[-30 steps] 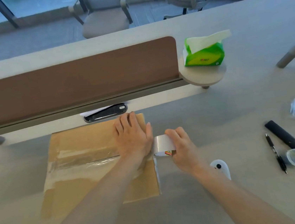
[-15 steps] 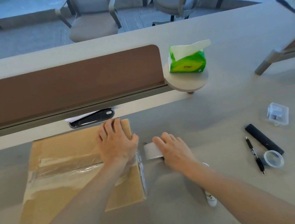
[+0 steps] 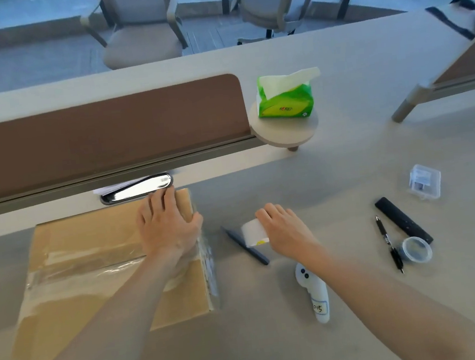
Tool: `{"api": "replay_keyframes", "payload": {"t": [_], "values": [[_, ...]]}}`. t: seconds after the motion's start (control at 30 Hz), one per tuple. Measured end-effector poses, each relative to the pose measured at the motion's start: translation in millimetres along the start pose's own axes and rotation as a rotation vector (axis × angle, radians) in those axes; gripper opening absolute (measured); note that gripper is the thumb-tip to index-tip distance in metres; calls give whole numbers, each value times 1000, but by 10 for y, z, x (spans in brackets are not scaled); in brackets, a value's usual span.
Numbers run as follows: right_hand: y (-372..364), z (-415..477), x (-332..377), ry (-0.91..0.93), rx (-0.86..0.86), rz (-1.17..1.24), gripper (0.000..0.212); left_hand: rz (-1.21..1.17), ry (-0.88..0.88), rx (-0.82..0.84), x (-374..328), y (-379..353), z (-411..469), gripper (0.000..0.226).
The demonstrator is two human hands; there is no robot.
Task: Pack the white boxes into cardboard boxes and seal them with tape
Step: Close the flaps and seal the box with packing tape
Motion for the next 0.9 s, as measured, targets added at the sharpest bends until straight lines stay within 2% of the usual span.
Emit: {"api": "replay_keyframes", "payload": {"t": [0.33,0.5,0.53,0.63,0.7,0.83,0.9], "values": [[-63,295,528,170,2,-40,35,-13,95,-56,680,168,-15,74],[-112,349,632,308,-68,-268,13,-1,103,-86,680,125,-4,76],[-124,355,662,295,-60,-296,8,-1,99,-85,679,120,-4,76],[-185,307,680,230,-61,-331,20,-4,70,-103,668,120,-16,75],[-182,296,656,253,-60,-371,5,-20,46,-120,666,122,-50,74],[-104,373,593,223,-3,-332,23,-86,34,-149,702,109,-40,72],[-61,373,534,214,34,-272,32,-90,-22,-222,683,117,-39,66]]}}
Point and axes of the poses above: each hand's wrist, its own z-axis towards the middle knuckle, its own y-axis out of the back of the hand, x = y × z, the point moved 2 cm from there along z, towards the middle knuckle, and after that the axes turned 11 degrees about -x, right-handed, at the moved point
